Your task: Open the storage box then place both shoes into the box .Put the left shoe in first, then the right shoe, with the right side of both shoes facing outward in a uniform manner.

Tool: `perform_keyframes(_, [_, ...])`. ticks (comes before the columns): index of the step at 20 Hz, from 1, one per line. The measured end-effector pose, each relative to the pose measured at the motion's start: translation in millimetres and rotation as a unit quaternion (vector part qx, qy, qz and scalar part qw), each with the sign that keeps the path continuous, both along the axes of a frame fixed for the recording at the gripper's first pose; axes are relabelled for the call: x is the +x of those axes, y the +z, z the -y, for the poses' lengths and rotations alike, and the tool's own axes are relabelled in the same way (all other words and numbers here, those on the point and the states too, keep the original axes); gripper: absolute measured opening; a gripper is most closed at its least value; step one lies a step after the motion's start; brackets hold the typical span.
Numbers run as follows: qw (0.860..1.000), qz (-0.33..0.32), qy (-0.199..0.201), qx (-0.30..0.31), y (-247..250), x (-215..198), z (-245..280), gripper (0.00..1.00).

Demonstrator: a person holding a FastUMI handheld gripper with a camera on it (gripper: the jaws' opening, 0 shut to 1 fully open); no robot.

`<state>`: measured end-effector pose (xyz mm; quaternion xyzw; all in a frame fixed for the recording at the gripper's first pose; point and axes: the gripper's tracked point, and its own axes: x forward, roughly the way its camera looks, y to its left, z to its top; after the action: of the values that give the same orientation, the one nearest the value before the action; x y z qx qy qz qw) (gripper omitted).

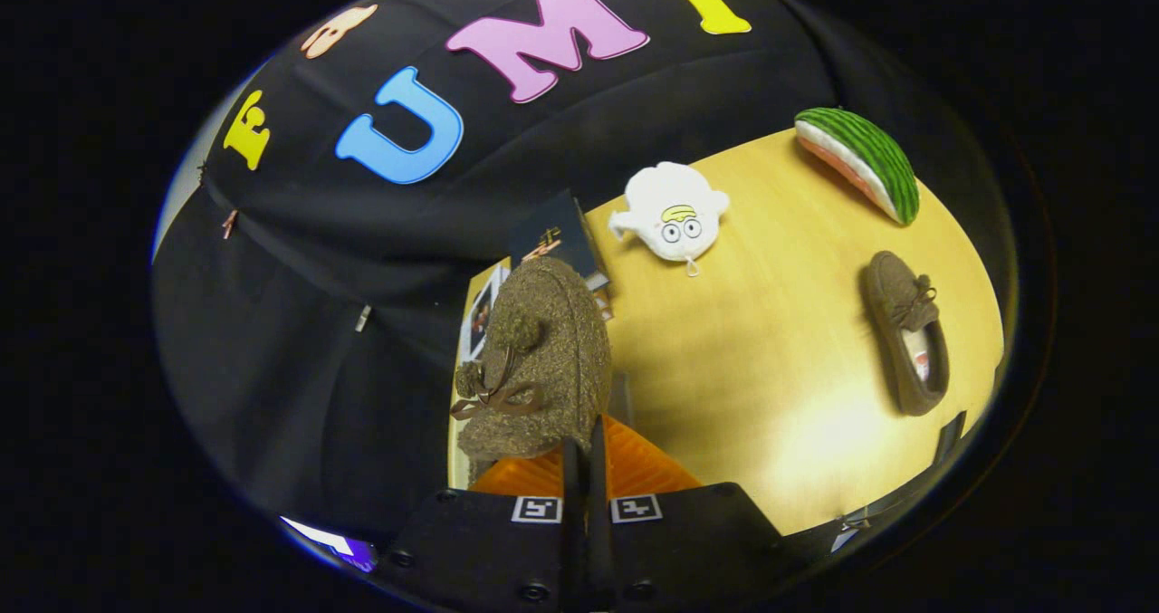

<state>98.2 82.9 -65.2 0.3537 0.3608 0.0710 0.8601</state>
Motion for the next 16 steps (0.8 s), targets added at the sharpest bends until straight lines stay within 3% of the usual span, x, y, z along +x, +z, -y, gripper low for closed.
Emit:
perform_keyframes(10, [0.999, -0.024, 0.035, 0.026, -13.0, 23.8, -120.1, 0.05])
perform_keyframes(13, [0.998, -0.034, 0.056, 0.000, -34.0, 23.8, -142.6, 0.05])
perform_keyframes(16, [0.998, -0.043, 0.052, -0.018, -53.9, 28.5, -154.2, 0.05])
